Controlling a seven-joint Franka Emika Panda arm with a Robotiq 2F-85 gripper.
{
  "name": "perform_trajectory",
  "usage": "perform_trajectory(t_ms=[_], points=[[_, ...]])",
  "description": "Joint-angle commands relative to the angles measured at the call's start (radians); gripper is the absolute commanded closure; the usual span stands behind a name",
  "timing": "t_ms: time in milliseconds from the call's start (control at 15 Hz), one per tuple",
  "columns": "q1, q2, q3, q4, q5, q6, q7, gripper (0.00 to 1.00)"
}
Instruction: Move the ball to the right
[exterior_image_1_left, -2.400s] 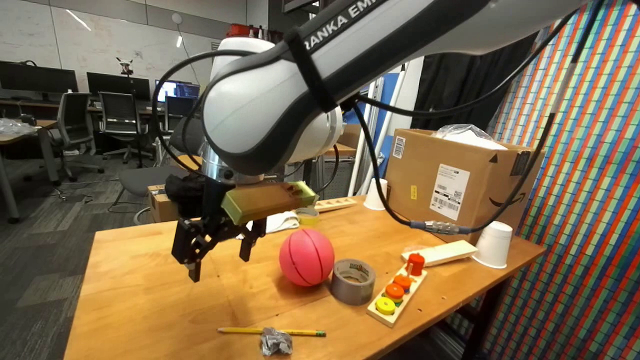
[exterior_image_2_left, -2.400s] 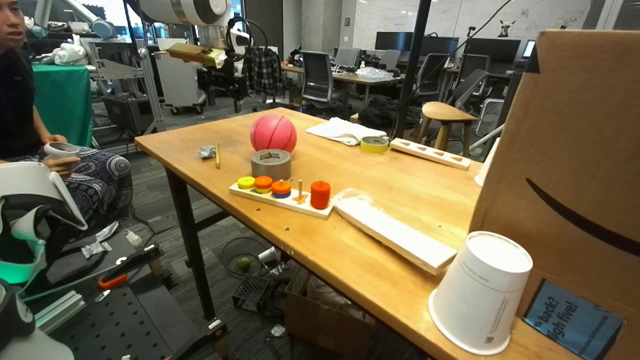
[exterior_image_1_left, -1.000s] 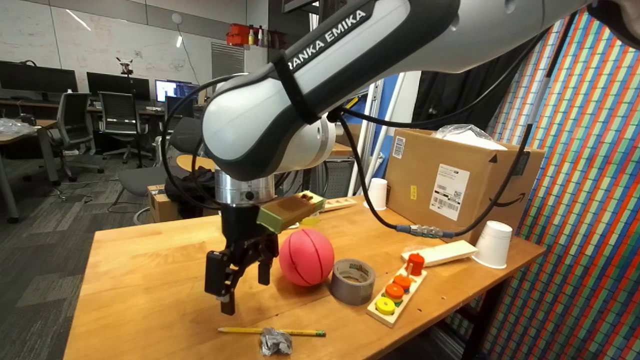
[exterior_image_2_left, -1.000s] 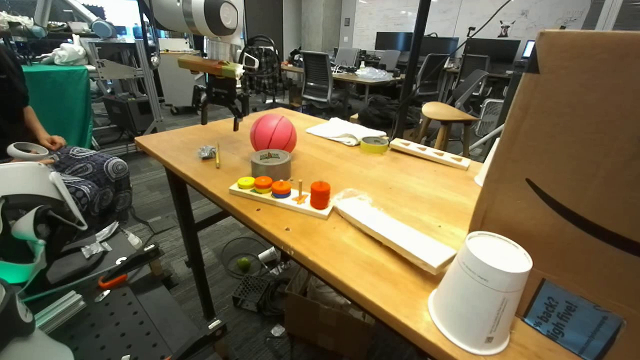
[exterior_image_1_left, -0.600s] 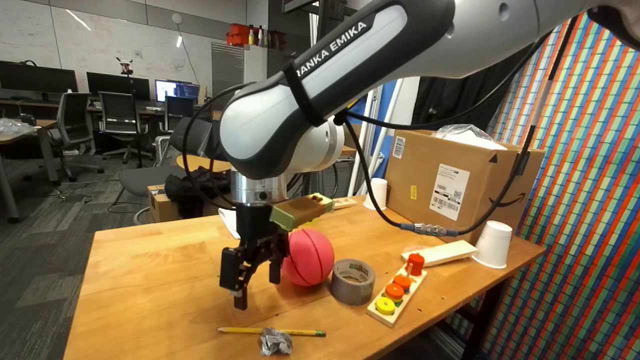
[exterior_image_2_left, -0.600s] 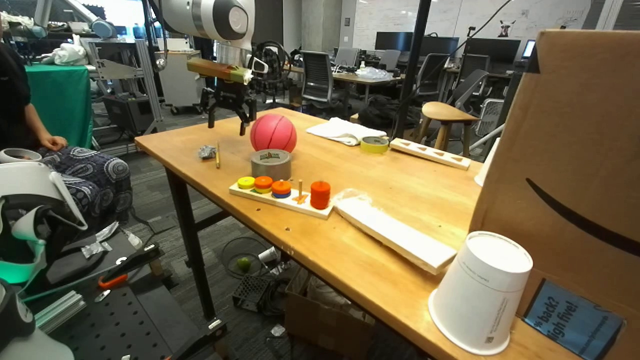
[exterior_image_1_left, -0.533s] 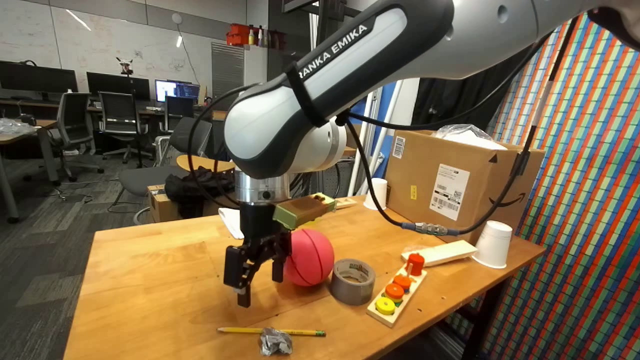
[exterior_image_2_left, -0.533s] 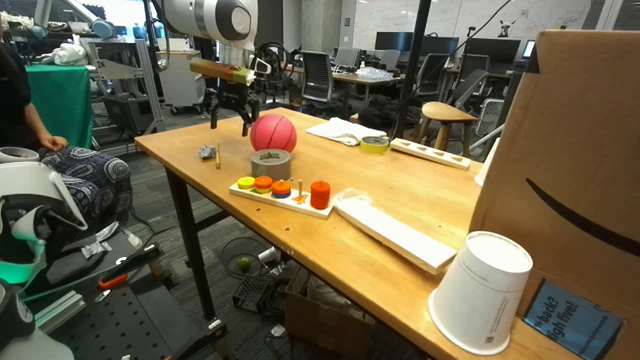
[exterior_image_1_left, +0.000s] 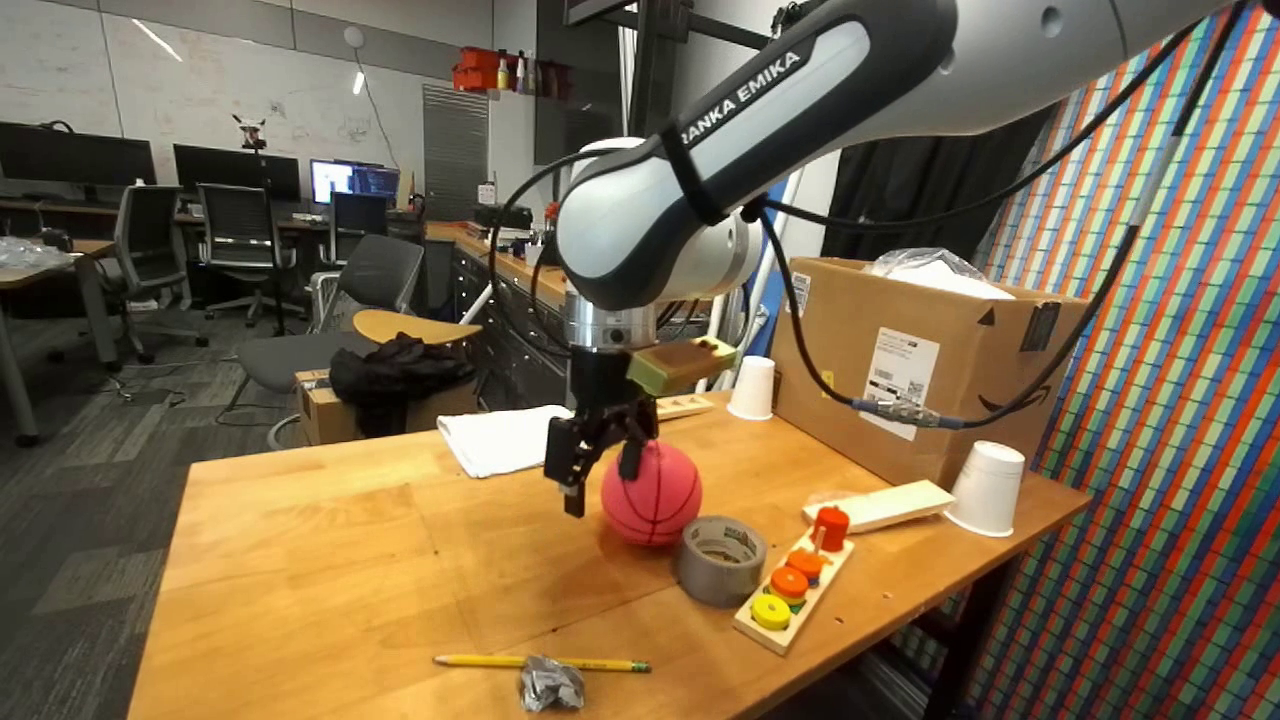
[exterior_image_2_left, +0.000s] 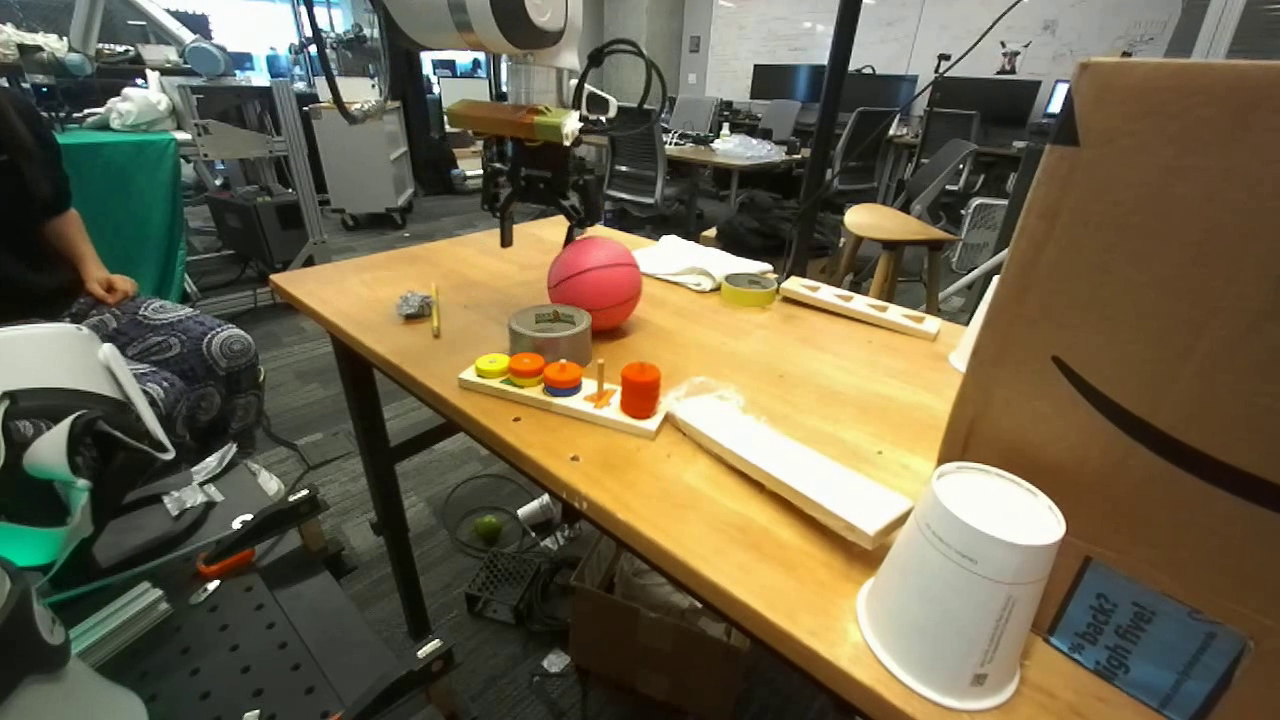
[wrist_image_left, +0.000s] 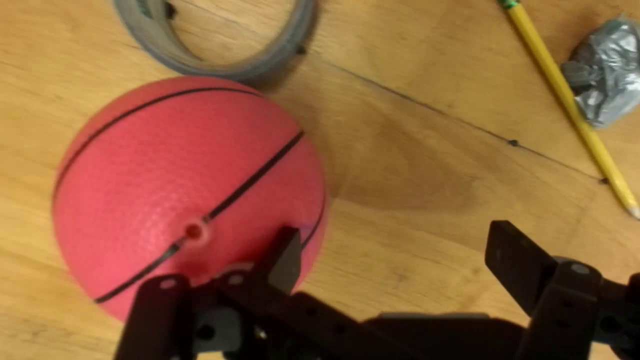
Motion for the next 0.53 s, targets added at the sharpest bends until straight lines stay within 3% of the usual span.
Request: perform_trajectory(t_ms=[0,467], points=[[-0.014,-0.142,-0.050,-0.122,-0.120,-0.008,0.070,0.00],[-0.025,-0.345,-0.041,-0.376,-0.192,0.020,0.215,0.00]])
